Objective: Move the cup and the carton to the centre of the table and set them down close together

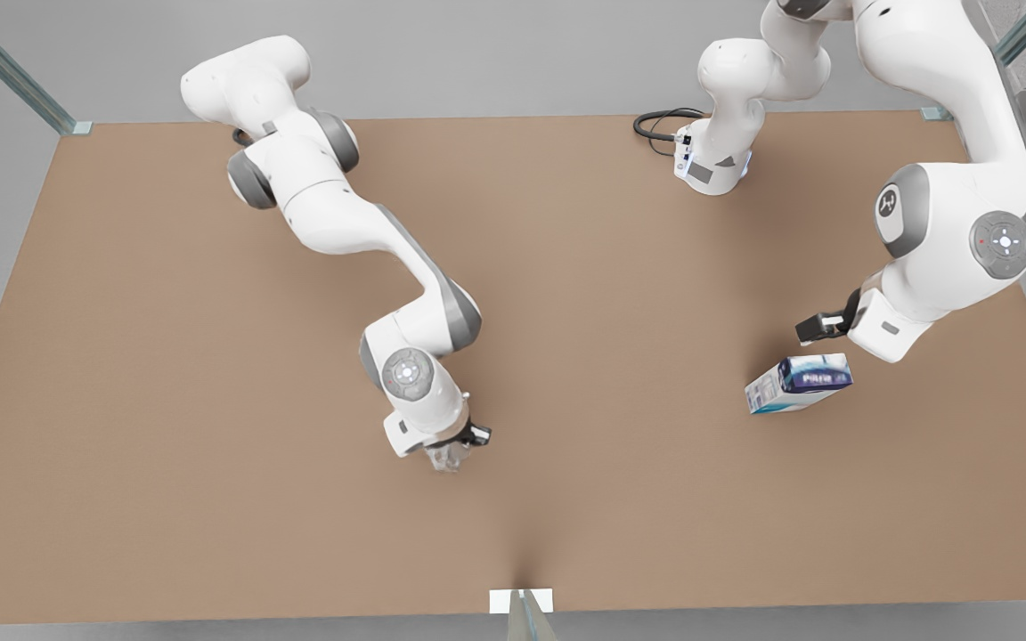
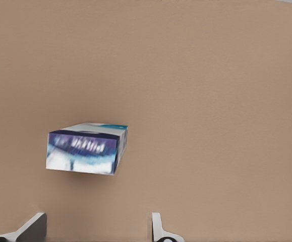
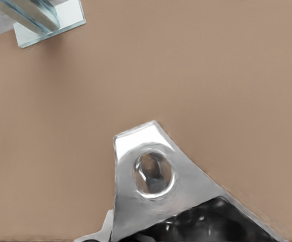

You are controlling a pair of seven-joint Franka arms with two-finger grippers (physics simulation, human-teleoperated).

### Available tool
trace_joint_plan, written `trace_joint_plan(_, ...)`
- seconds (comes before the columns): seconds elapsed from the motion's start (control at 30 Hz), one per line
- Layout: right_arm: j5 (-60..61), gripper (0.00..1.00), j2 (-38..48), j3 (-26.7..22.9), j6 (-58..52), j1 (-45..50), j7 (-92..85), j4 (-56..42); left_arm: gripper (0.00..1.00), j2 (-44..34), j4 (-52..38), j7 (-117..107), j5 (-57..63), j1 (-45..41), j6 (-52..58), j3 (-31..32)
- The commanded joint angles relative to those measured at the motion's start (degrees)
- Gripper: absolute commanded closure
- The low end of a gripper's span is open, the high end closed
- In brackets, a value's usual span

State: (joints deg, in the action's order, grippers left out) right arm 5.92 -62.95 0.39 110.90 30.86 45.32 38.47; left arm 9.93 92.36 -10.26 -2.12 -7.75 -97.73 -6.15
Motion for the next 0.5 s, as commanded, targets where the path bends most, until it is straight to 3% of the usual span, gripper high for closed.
trace_joint_plan(0.0,-0.3,0.79,-1.6,0.0,-0.2,0.8,0.1,-2.3,0.00,0.0,0.0,-0.3,0.0,0.2,0.1,0.0)
trace_joint_plan(0.13,1.0,0.79,-4.1,0.8,8.9,4.4,-0.1,-4.0,0.00,0.6,2.2,-30.1,-0.3,-0.2,-1.5,-0.1)
trace_joint_plan(0.2,1.0,0.79,-5.5,0.8,13.1,5.7,-0.2,-4.1,0.00,0.7,6.1,-49.6,-0.5,-2.0,-12.2,-2.2)
trace_joint_plan(0.3,1.0,0.79,-6.9,1.5,13.6,6.8,-0.8,-5.0,0.00,1.8,7.1,-57.8,-1.3,-2.0,-18.9,-3.6)
trace_joint_plan(0.47,0.9,0.79,-8.9,1.4,13.6,8.4,-2.0,-5.0,0.00,2.0,10.6,-62.4,-1.2,-2.0,-18.6,-4.2)
